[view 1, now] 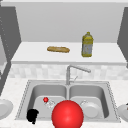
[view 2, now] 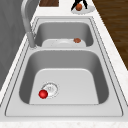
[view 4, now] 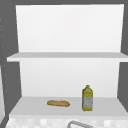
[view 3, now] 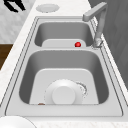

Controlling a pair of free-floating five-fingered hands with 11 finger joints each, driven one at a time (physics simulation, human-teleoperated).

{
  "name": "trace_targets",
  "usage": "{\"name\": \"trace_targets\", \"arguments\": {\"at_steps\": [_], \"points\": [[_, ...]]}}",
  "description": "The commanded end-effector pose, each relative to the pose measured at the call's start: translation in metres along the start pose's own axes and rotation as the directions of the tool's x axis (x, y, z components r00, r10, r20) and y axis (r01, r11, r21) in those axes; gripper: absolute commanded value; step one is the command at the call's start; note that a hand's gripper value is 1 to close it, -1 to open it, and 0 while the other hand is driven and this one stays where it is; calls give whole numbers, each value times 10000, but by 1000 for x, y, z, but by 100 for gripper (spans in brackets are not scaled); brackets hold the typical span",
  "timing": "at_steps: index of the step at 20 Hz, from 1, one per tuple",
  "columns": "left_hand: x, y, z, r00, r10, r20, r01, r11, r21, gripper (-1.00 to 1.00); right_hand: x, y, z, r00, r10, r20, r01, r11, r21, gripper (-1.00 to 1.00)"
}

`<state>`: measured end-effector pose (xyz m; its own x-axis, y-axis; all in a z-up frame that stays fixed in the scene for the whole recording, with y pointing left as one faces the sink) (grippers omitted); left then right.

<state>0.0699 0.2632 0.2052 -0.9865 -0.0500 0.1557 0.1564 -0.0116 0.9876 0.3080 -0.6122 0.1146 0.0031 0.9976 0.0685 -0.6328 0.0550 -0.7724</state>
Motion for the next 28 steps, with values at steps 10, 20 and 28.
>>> {"name": "trace_targets", "arguments": {"at_steps": [10, 20, 28], "points": [[0, 0, 0, 10000, 0, 0, 0, 10000, 0, 0, 15, 2, -22, 9920, 295, -1230, -496, 9853, -1638, 100], [0, 0, 0, 10000, 0, 0, 0, 10000, 0, 0, 8, -11, -20, 9956, -355, -863, 91, 9573, -2889, 100], [0, 0, 0, 10000, 0, 0, 0, 10000, 0, 0, 35, -50, 17, 9937, 114, -1119, -466, 9469, -3180, 100]]}}
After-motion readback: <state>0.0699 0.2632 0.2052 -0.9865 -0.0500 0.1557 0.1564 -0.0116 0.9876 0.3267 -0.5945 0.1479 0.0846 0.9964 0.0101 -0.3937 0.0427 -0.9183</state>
